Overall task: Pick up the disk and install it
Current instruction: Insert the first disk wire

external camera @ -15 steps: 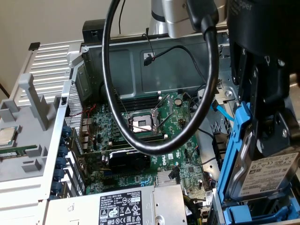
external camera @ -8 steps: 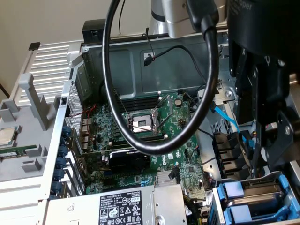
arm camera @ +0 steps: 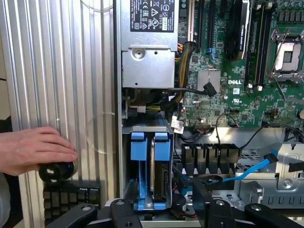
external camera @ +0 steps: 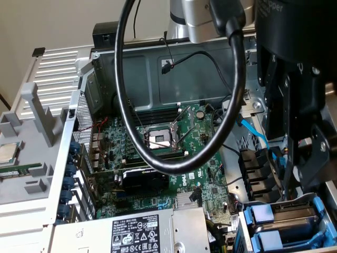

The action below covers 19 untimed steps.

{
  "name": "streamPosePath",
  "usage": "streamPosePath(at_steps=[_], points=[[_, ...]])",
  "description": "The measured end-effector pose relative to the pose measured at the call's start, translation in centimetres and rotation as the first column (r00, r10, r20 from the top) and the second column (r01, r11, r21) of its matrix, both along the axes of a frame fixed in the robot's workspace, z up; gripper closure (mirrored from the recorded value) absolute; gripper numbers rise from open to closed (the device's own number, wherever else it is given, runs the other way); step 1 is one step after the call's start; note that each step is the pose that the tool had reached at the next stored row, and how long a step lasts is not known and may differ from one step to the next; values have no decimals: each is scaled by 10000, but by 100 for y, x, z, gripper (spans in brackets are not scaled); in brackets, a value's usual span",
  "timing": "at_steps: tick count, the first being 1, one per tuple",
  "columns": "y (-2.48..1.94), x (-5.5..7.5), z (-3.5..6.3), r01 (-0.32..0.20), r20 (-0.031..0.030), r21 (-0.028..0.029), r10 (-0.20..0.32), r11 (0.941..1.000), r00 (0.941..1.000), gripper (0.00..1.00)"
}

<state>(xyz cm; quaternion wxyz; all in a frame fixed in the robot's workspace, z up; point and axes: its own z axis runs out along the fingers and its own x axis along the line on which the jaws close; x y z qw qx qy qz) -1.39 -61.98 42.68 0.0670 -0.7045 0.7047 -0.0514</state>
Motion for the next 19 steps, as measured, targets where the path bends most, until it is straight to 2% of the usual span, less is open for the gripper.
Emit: streamPosePath(at_steps=[11, 17, 19], points=[[4, 12, -1, 2, 0, 2, -2, 10000, 10000, 43], [32, 179, 0, 0, -2, -30, 0, 10000, 10000, 43], [41, 219, 0, 1, -39, -34, -1, 10000, 10000, 43]])
